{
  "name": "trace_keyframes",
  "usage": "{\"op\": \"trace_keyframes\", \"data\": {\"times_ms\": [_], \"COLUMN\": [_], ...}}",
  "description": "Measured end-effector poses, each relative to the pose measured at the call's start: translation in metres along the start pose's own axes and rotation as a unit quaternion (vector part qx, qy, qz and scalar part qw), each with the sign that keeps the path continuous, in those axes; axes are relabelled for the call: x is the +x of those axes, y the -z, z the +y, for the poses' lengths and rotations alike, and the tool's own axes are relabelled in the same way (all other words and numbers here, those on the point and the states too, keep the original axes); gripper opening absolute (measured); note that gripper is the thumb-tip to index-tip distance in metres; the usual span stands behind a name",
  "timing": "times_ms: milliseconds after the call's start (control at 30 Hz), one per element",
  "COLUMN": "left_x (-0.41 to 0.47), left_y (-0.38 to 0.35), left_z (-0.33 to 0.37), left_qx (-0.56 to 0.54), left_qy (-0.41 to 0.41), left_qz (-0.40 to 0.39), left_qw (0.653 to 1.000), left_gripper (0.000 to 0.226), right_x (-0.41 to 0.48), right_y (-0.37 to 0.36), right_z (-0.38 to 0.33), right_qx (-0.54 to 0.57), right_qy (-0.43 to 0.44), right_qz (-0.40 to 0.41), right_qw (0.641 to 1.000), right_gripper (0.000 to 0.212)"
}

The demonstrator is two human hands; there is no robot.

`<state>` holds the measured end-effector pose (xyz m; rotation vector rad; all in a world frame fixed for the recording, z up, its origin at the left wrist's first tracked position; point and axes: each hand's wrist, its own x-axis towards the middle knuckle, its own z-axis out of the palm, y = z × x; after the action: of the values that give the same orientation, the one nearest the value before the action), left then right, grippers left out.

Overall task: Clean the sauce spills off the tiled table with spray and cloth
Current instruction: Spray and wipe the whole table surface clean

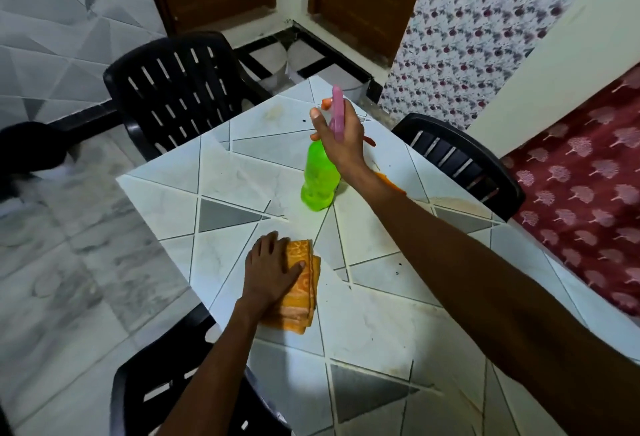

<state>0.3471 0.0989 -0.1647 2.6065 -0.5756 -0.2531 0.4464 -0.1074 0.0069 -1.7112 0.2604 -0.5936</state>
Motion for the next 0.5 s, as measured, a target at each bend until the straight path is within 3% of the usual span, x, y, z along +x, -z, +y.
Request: {"op": "trace_keyframes", "data": {"times_ms": [100, 233, 367, 433, 500], "left_x": [0.001, 0.001, -0.007, -0.014, -0.019], "left_y": [0.004, 0.006, 0.009, 0.015, 0.020], "left_z": [0.002, 0.003, 0.005, 0.009, 0.013], "left_qx": [-0.008, -0.030, -0.062, -0.037, -0.009], "left_qy": [0.008, 0.024, 0.104, 0.170, 0.217], "left_qz": [-0.013, -0.021, 0.049, 0.058, 0.028], "left_qw": [1.000, 0.999, 0.991, 0.983, 0.976], "left_gripper": [0.083, 0.086, 0.062, 0.052, 0.054], "right_x": [0.003, 0.001, -0.016, -0.044, -0.084], "right_y": [-0.003, 0.011, 0.034, 0.049, 0.059], "right_z": [0.003, 0.010, 0.012, 0.019, 0.035], "right_qx": [-0.032, -0.075, -0.177, -0.179, -0.178], "right_qy": [-0.007, -0.034, -0.057, -0.052, -0.060], "right_qz": [-0.009, -0.049, -0.071, -0.037, 0.013], "right_qw": [0.999, 0.995, 0.980, 0.982, 0.982], "right_gripper": [0.044, 0.089, 0.125, 0.126, 0.110]}}
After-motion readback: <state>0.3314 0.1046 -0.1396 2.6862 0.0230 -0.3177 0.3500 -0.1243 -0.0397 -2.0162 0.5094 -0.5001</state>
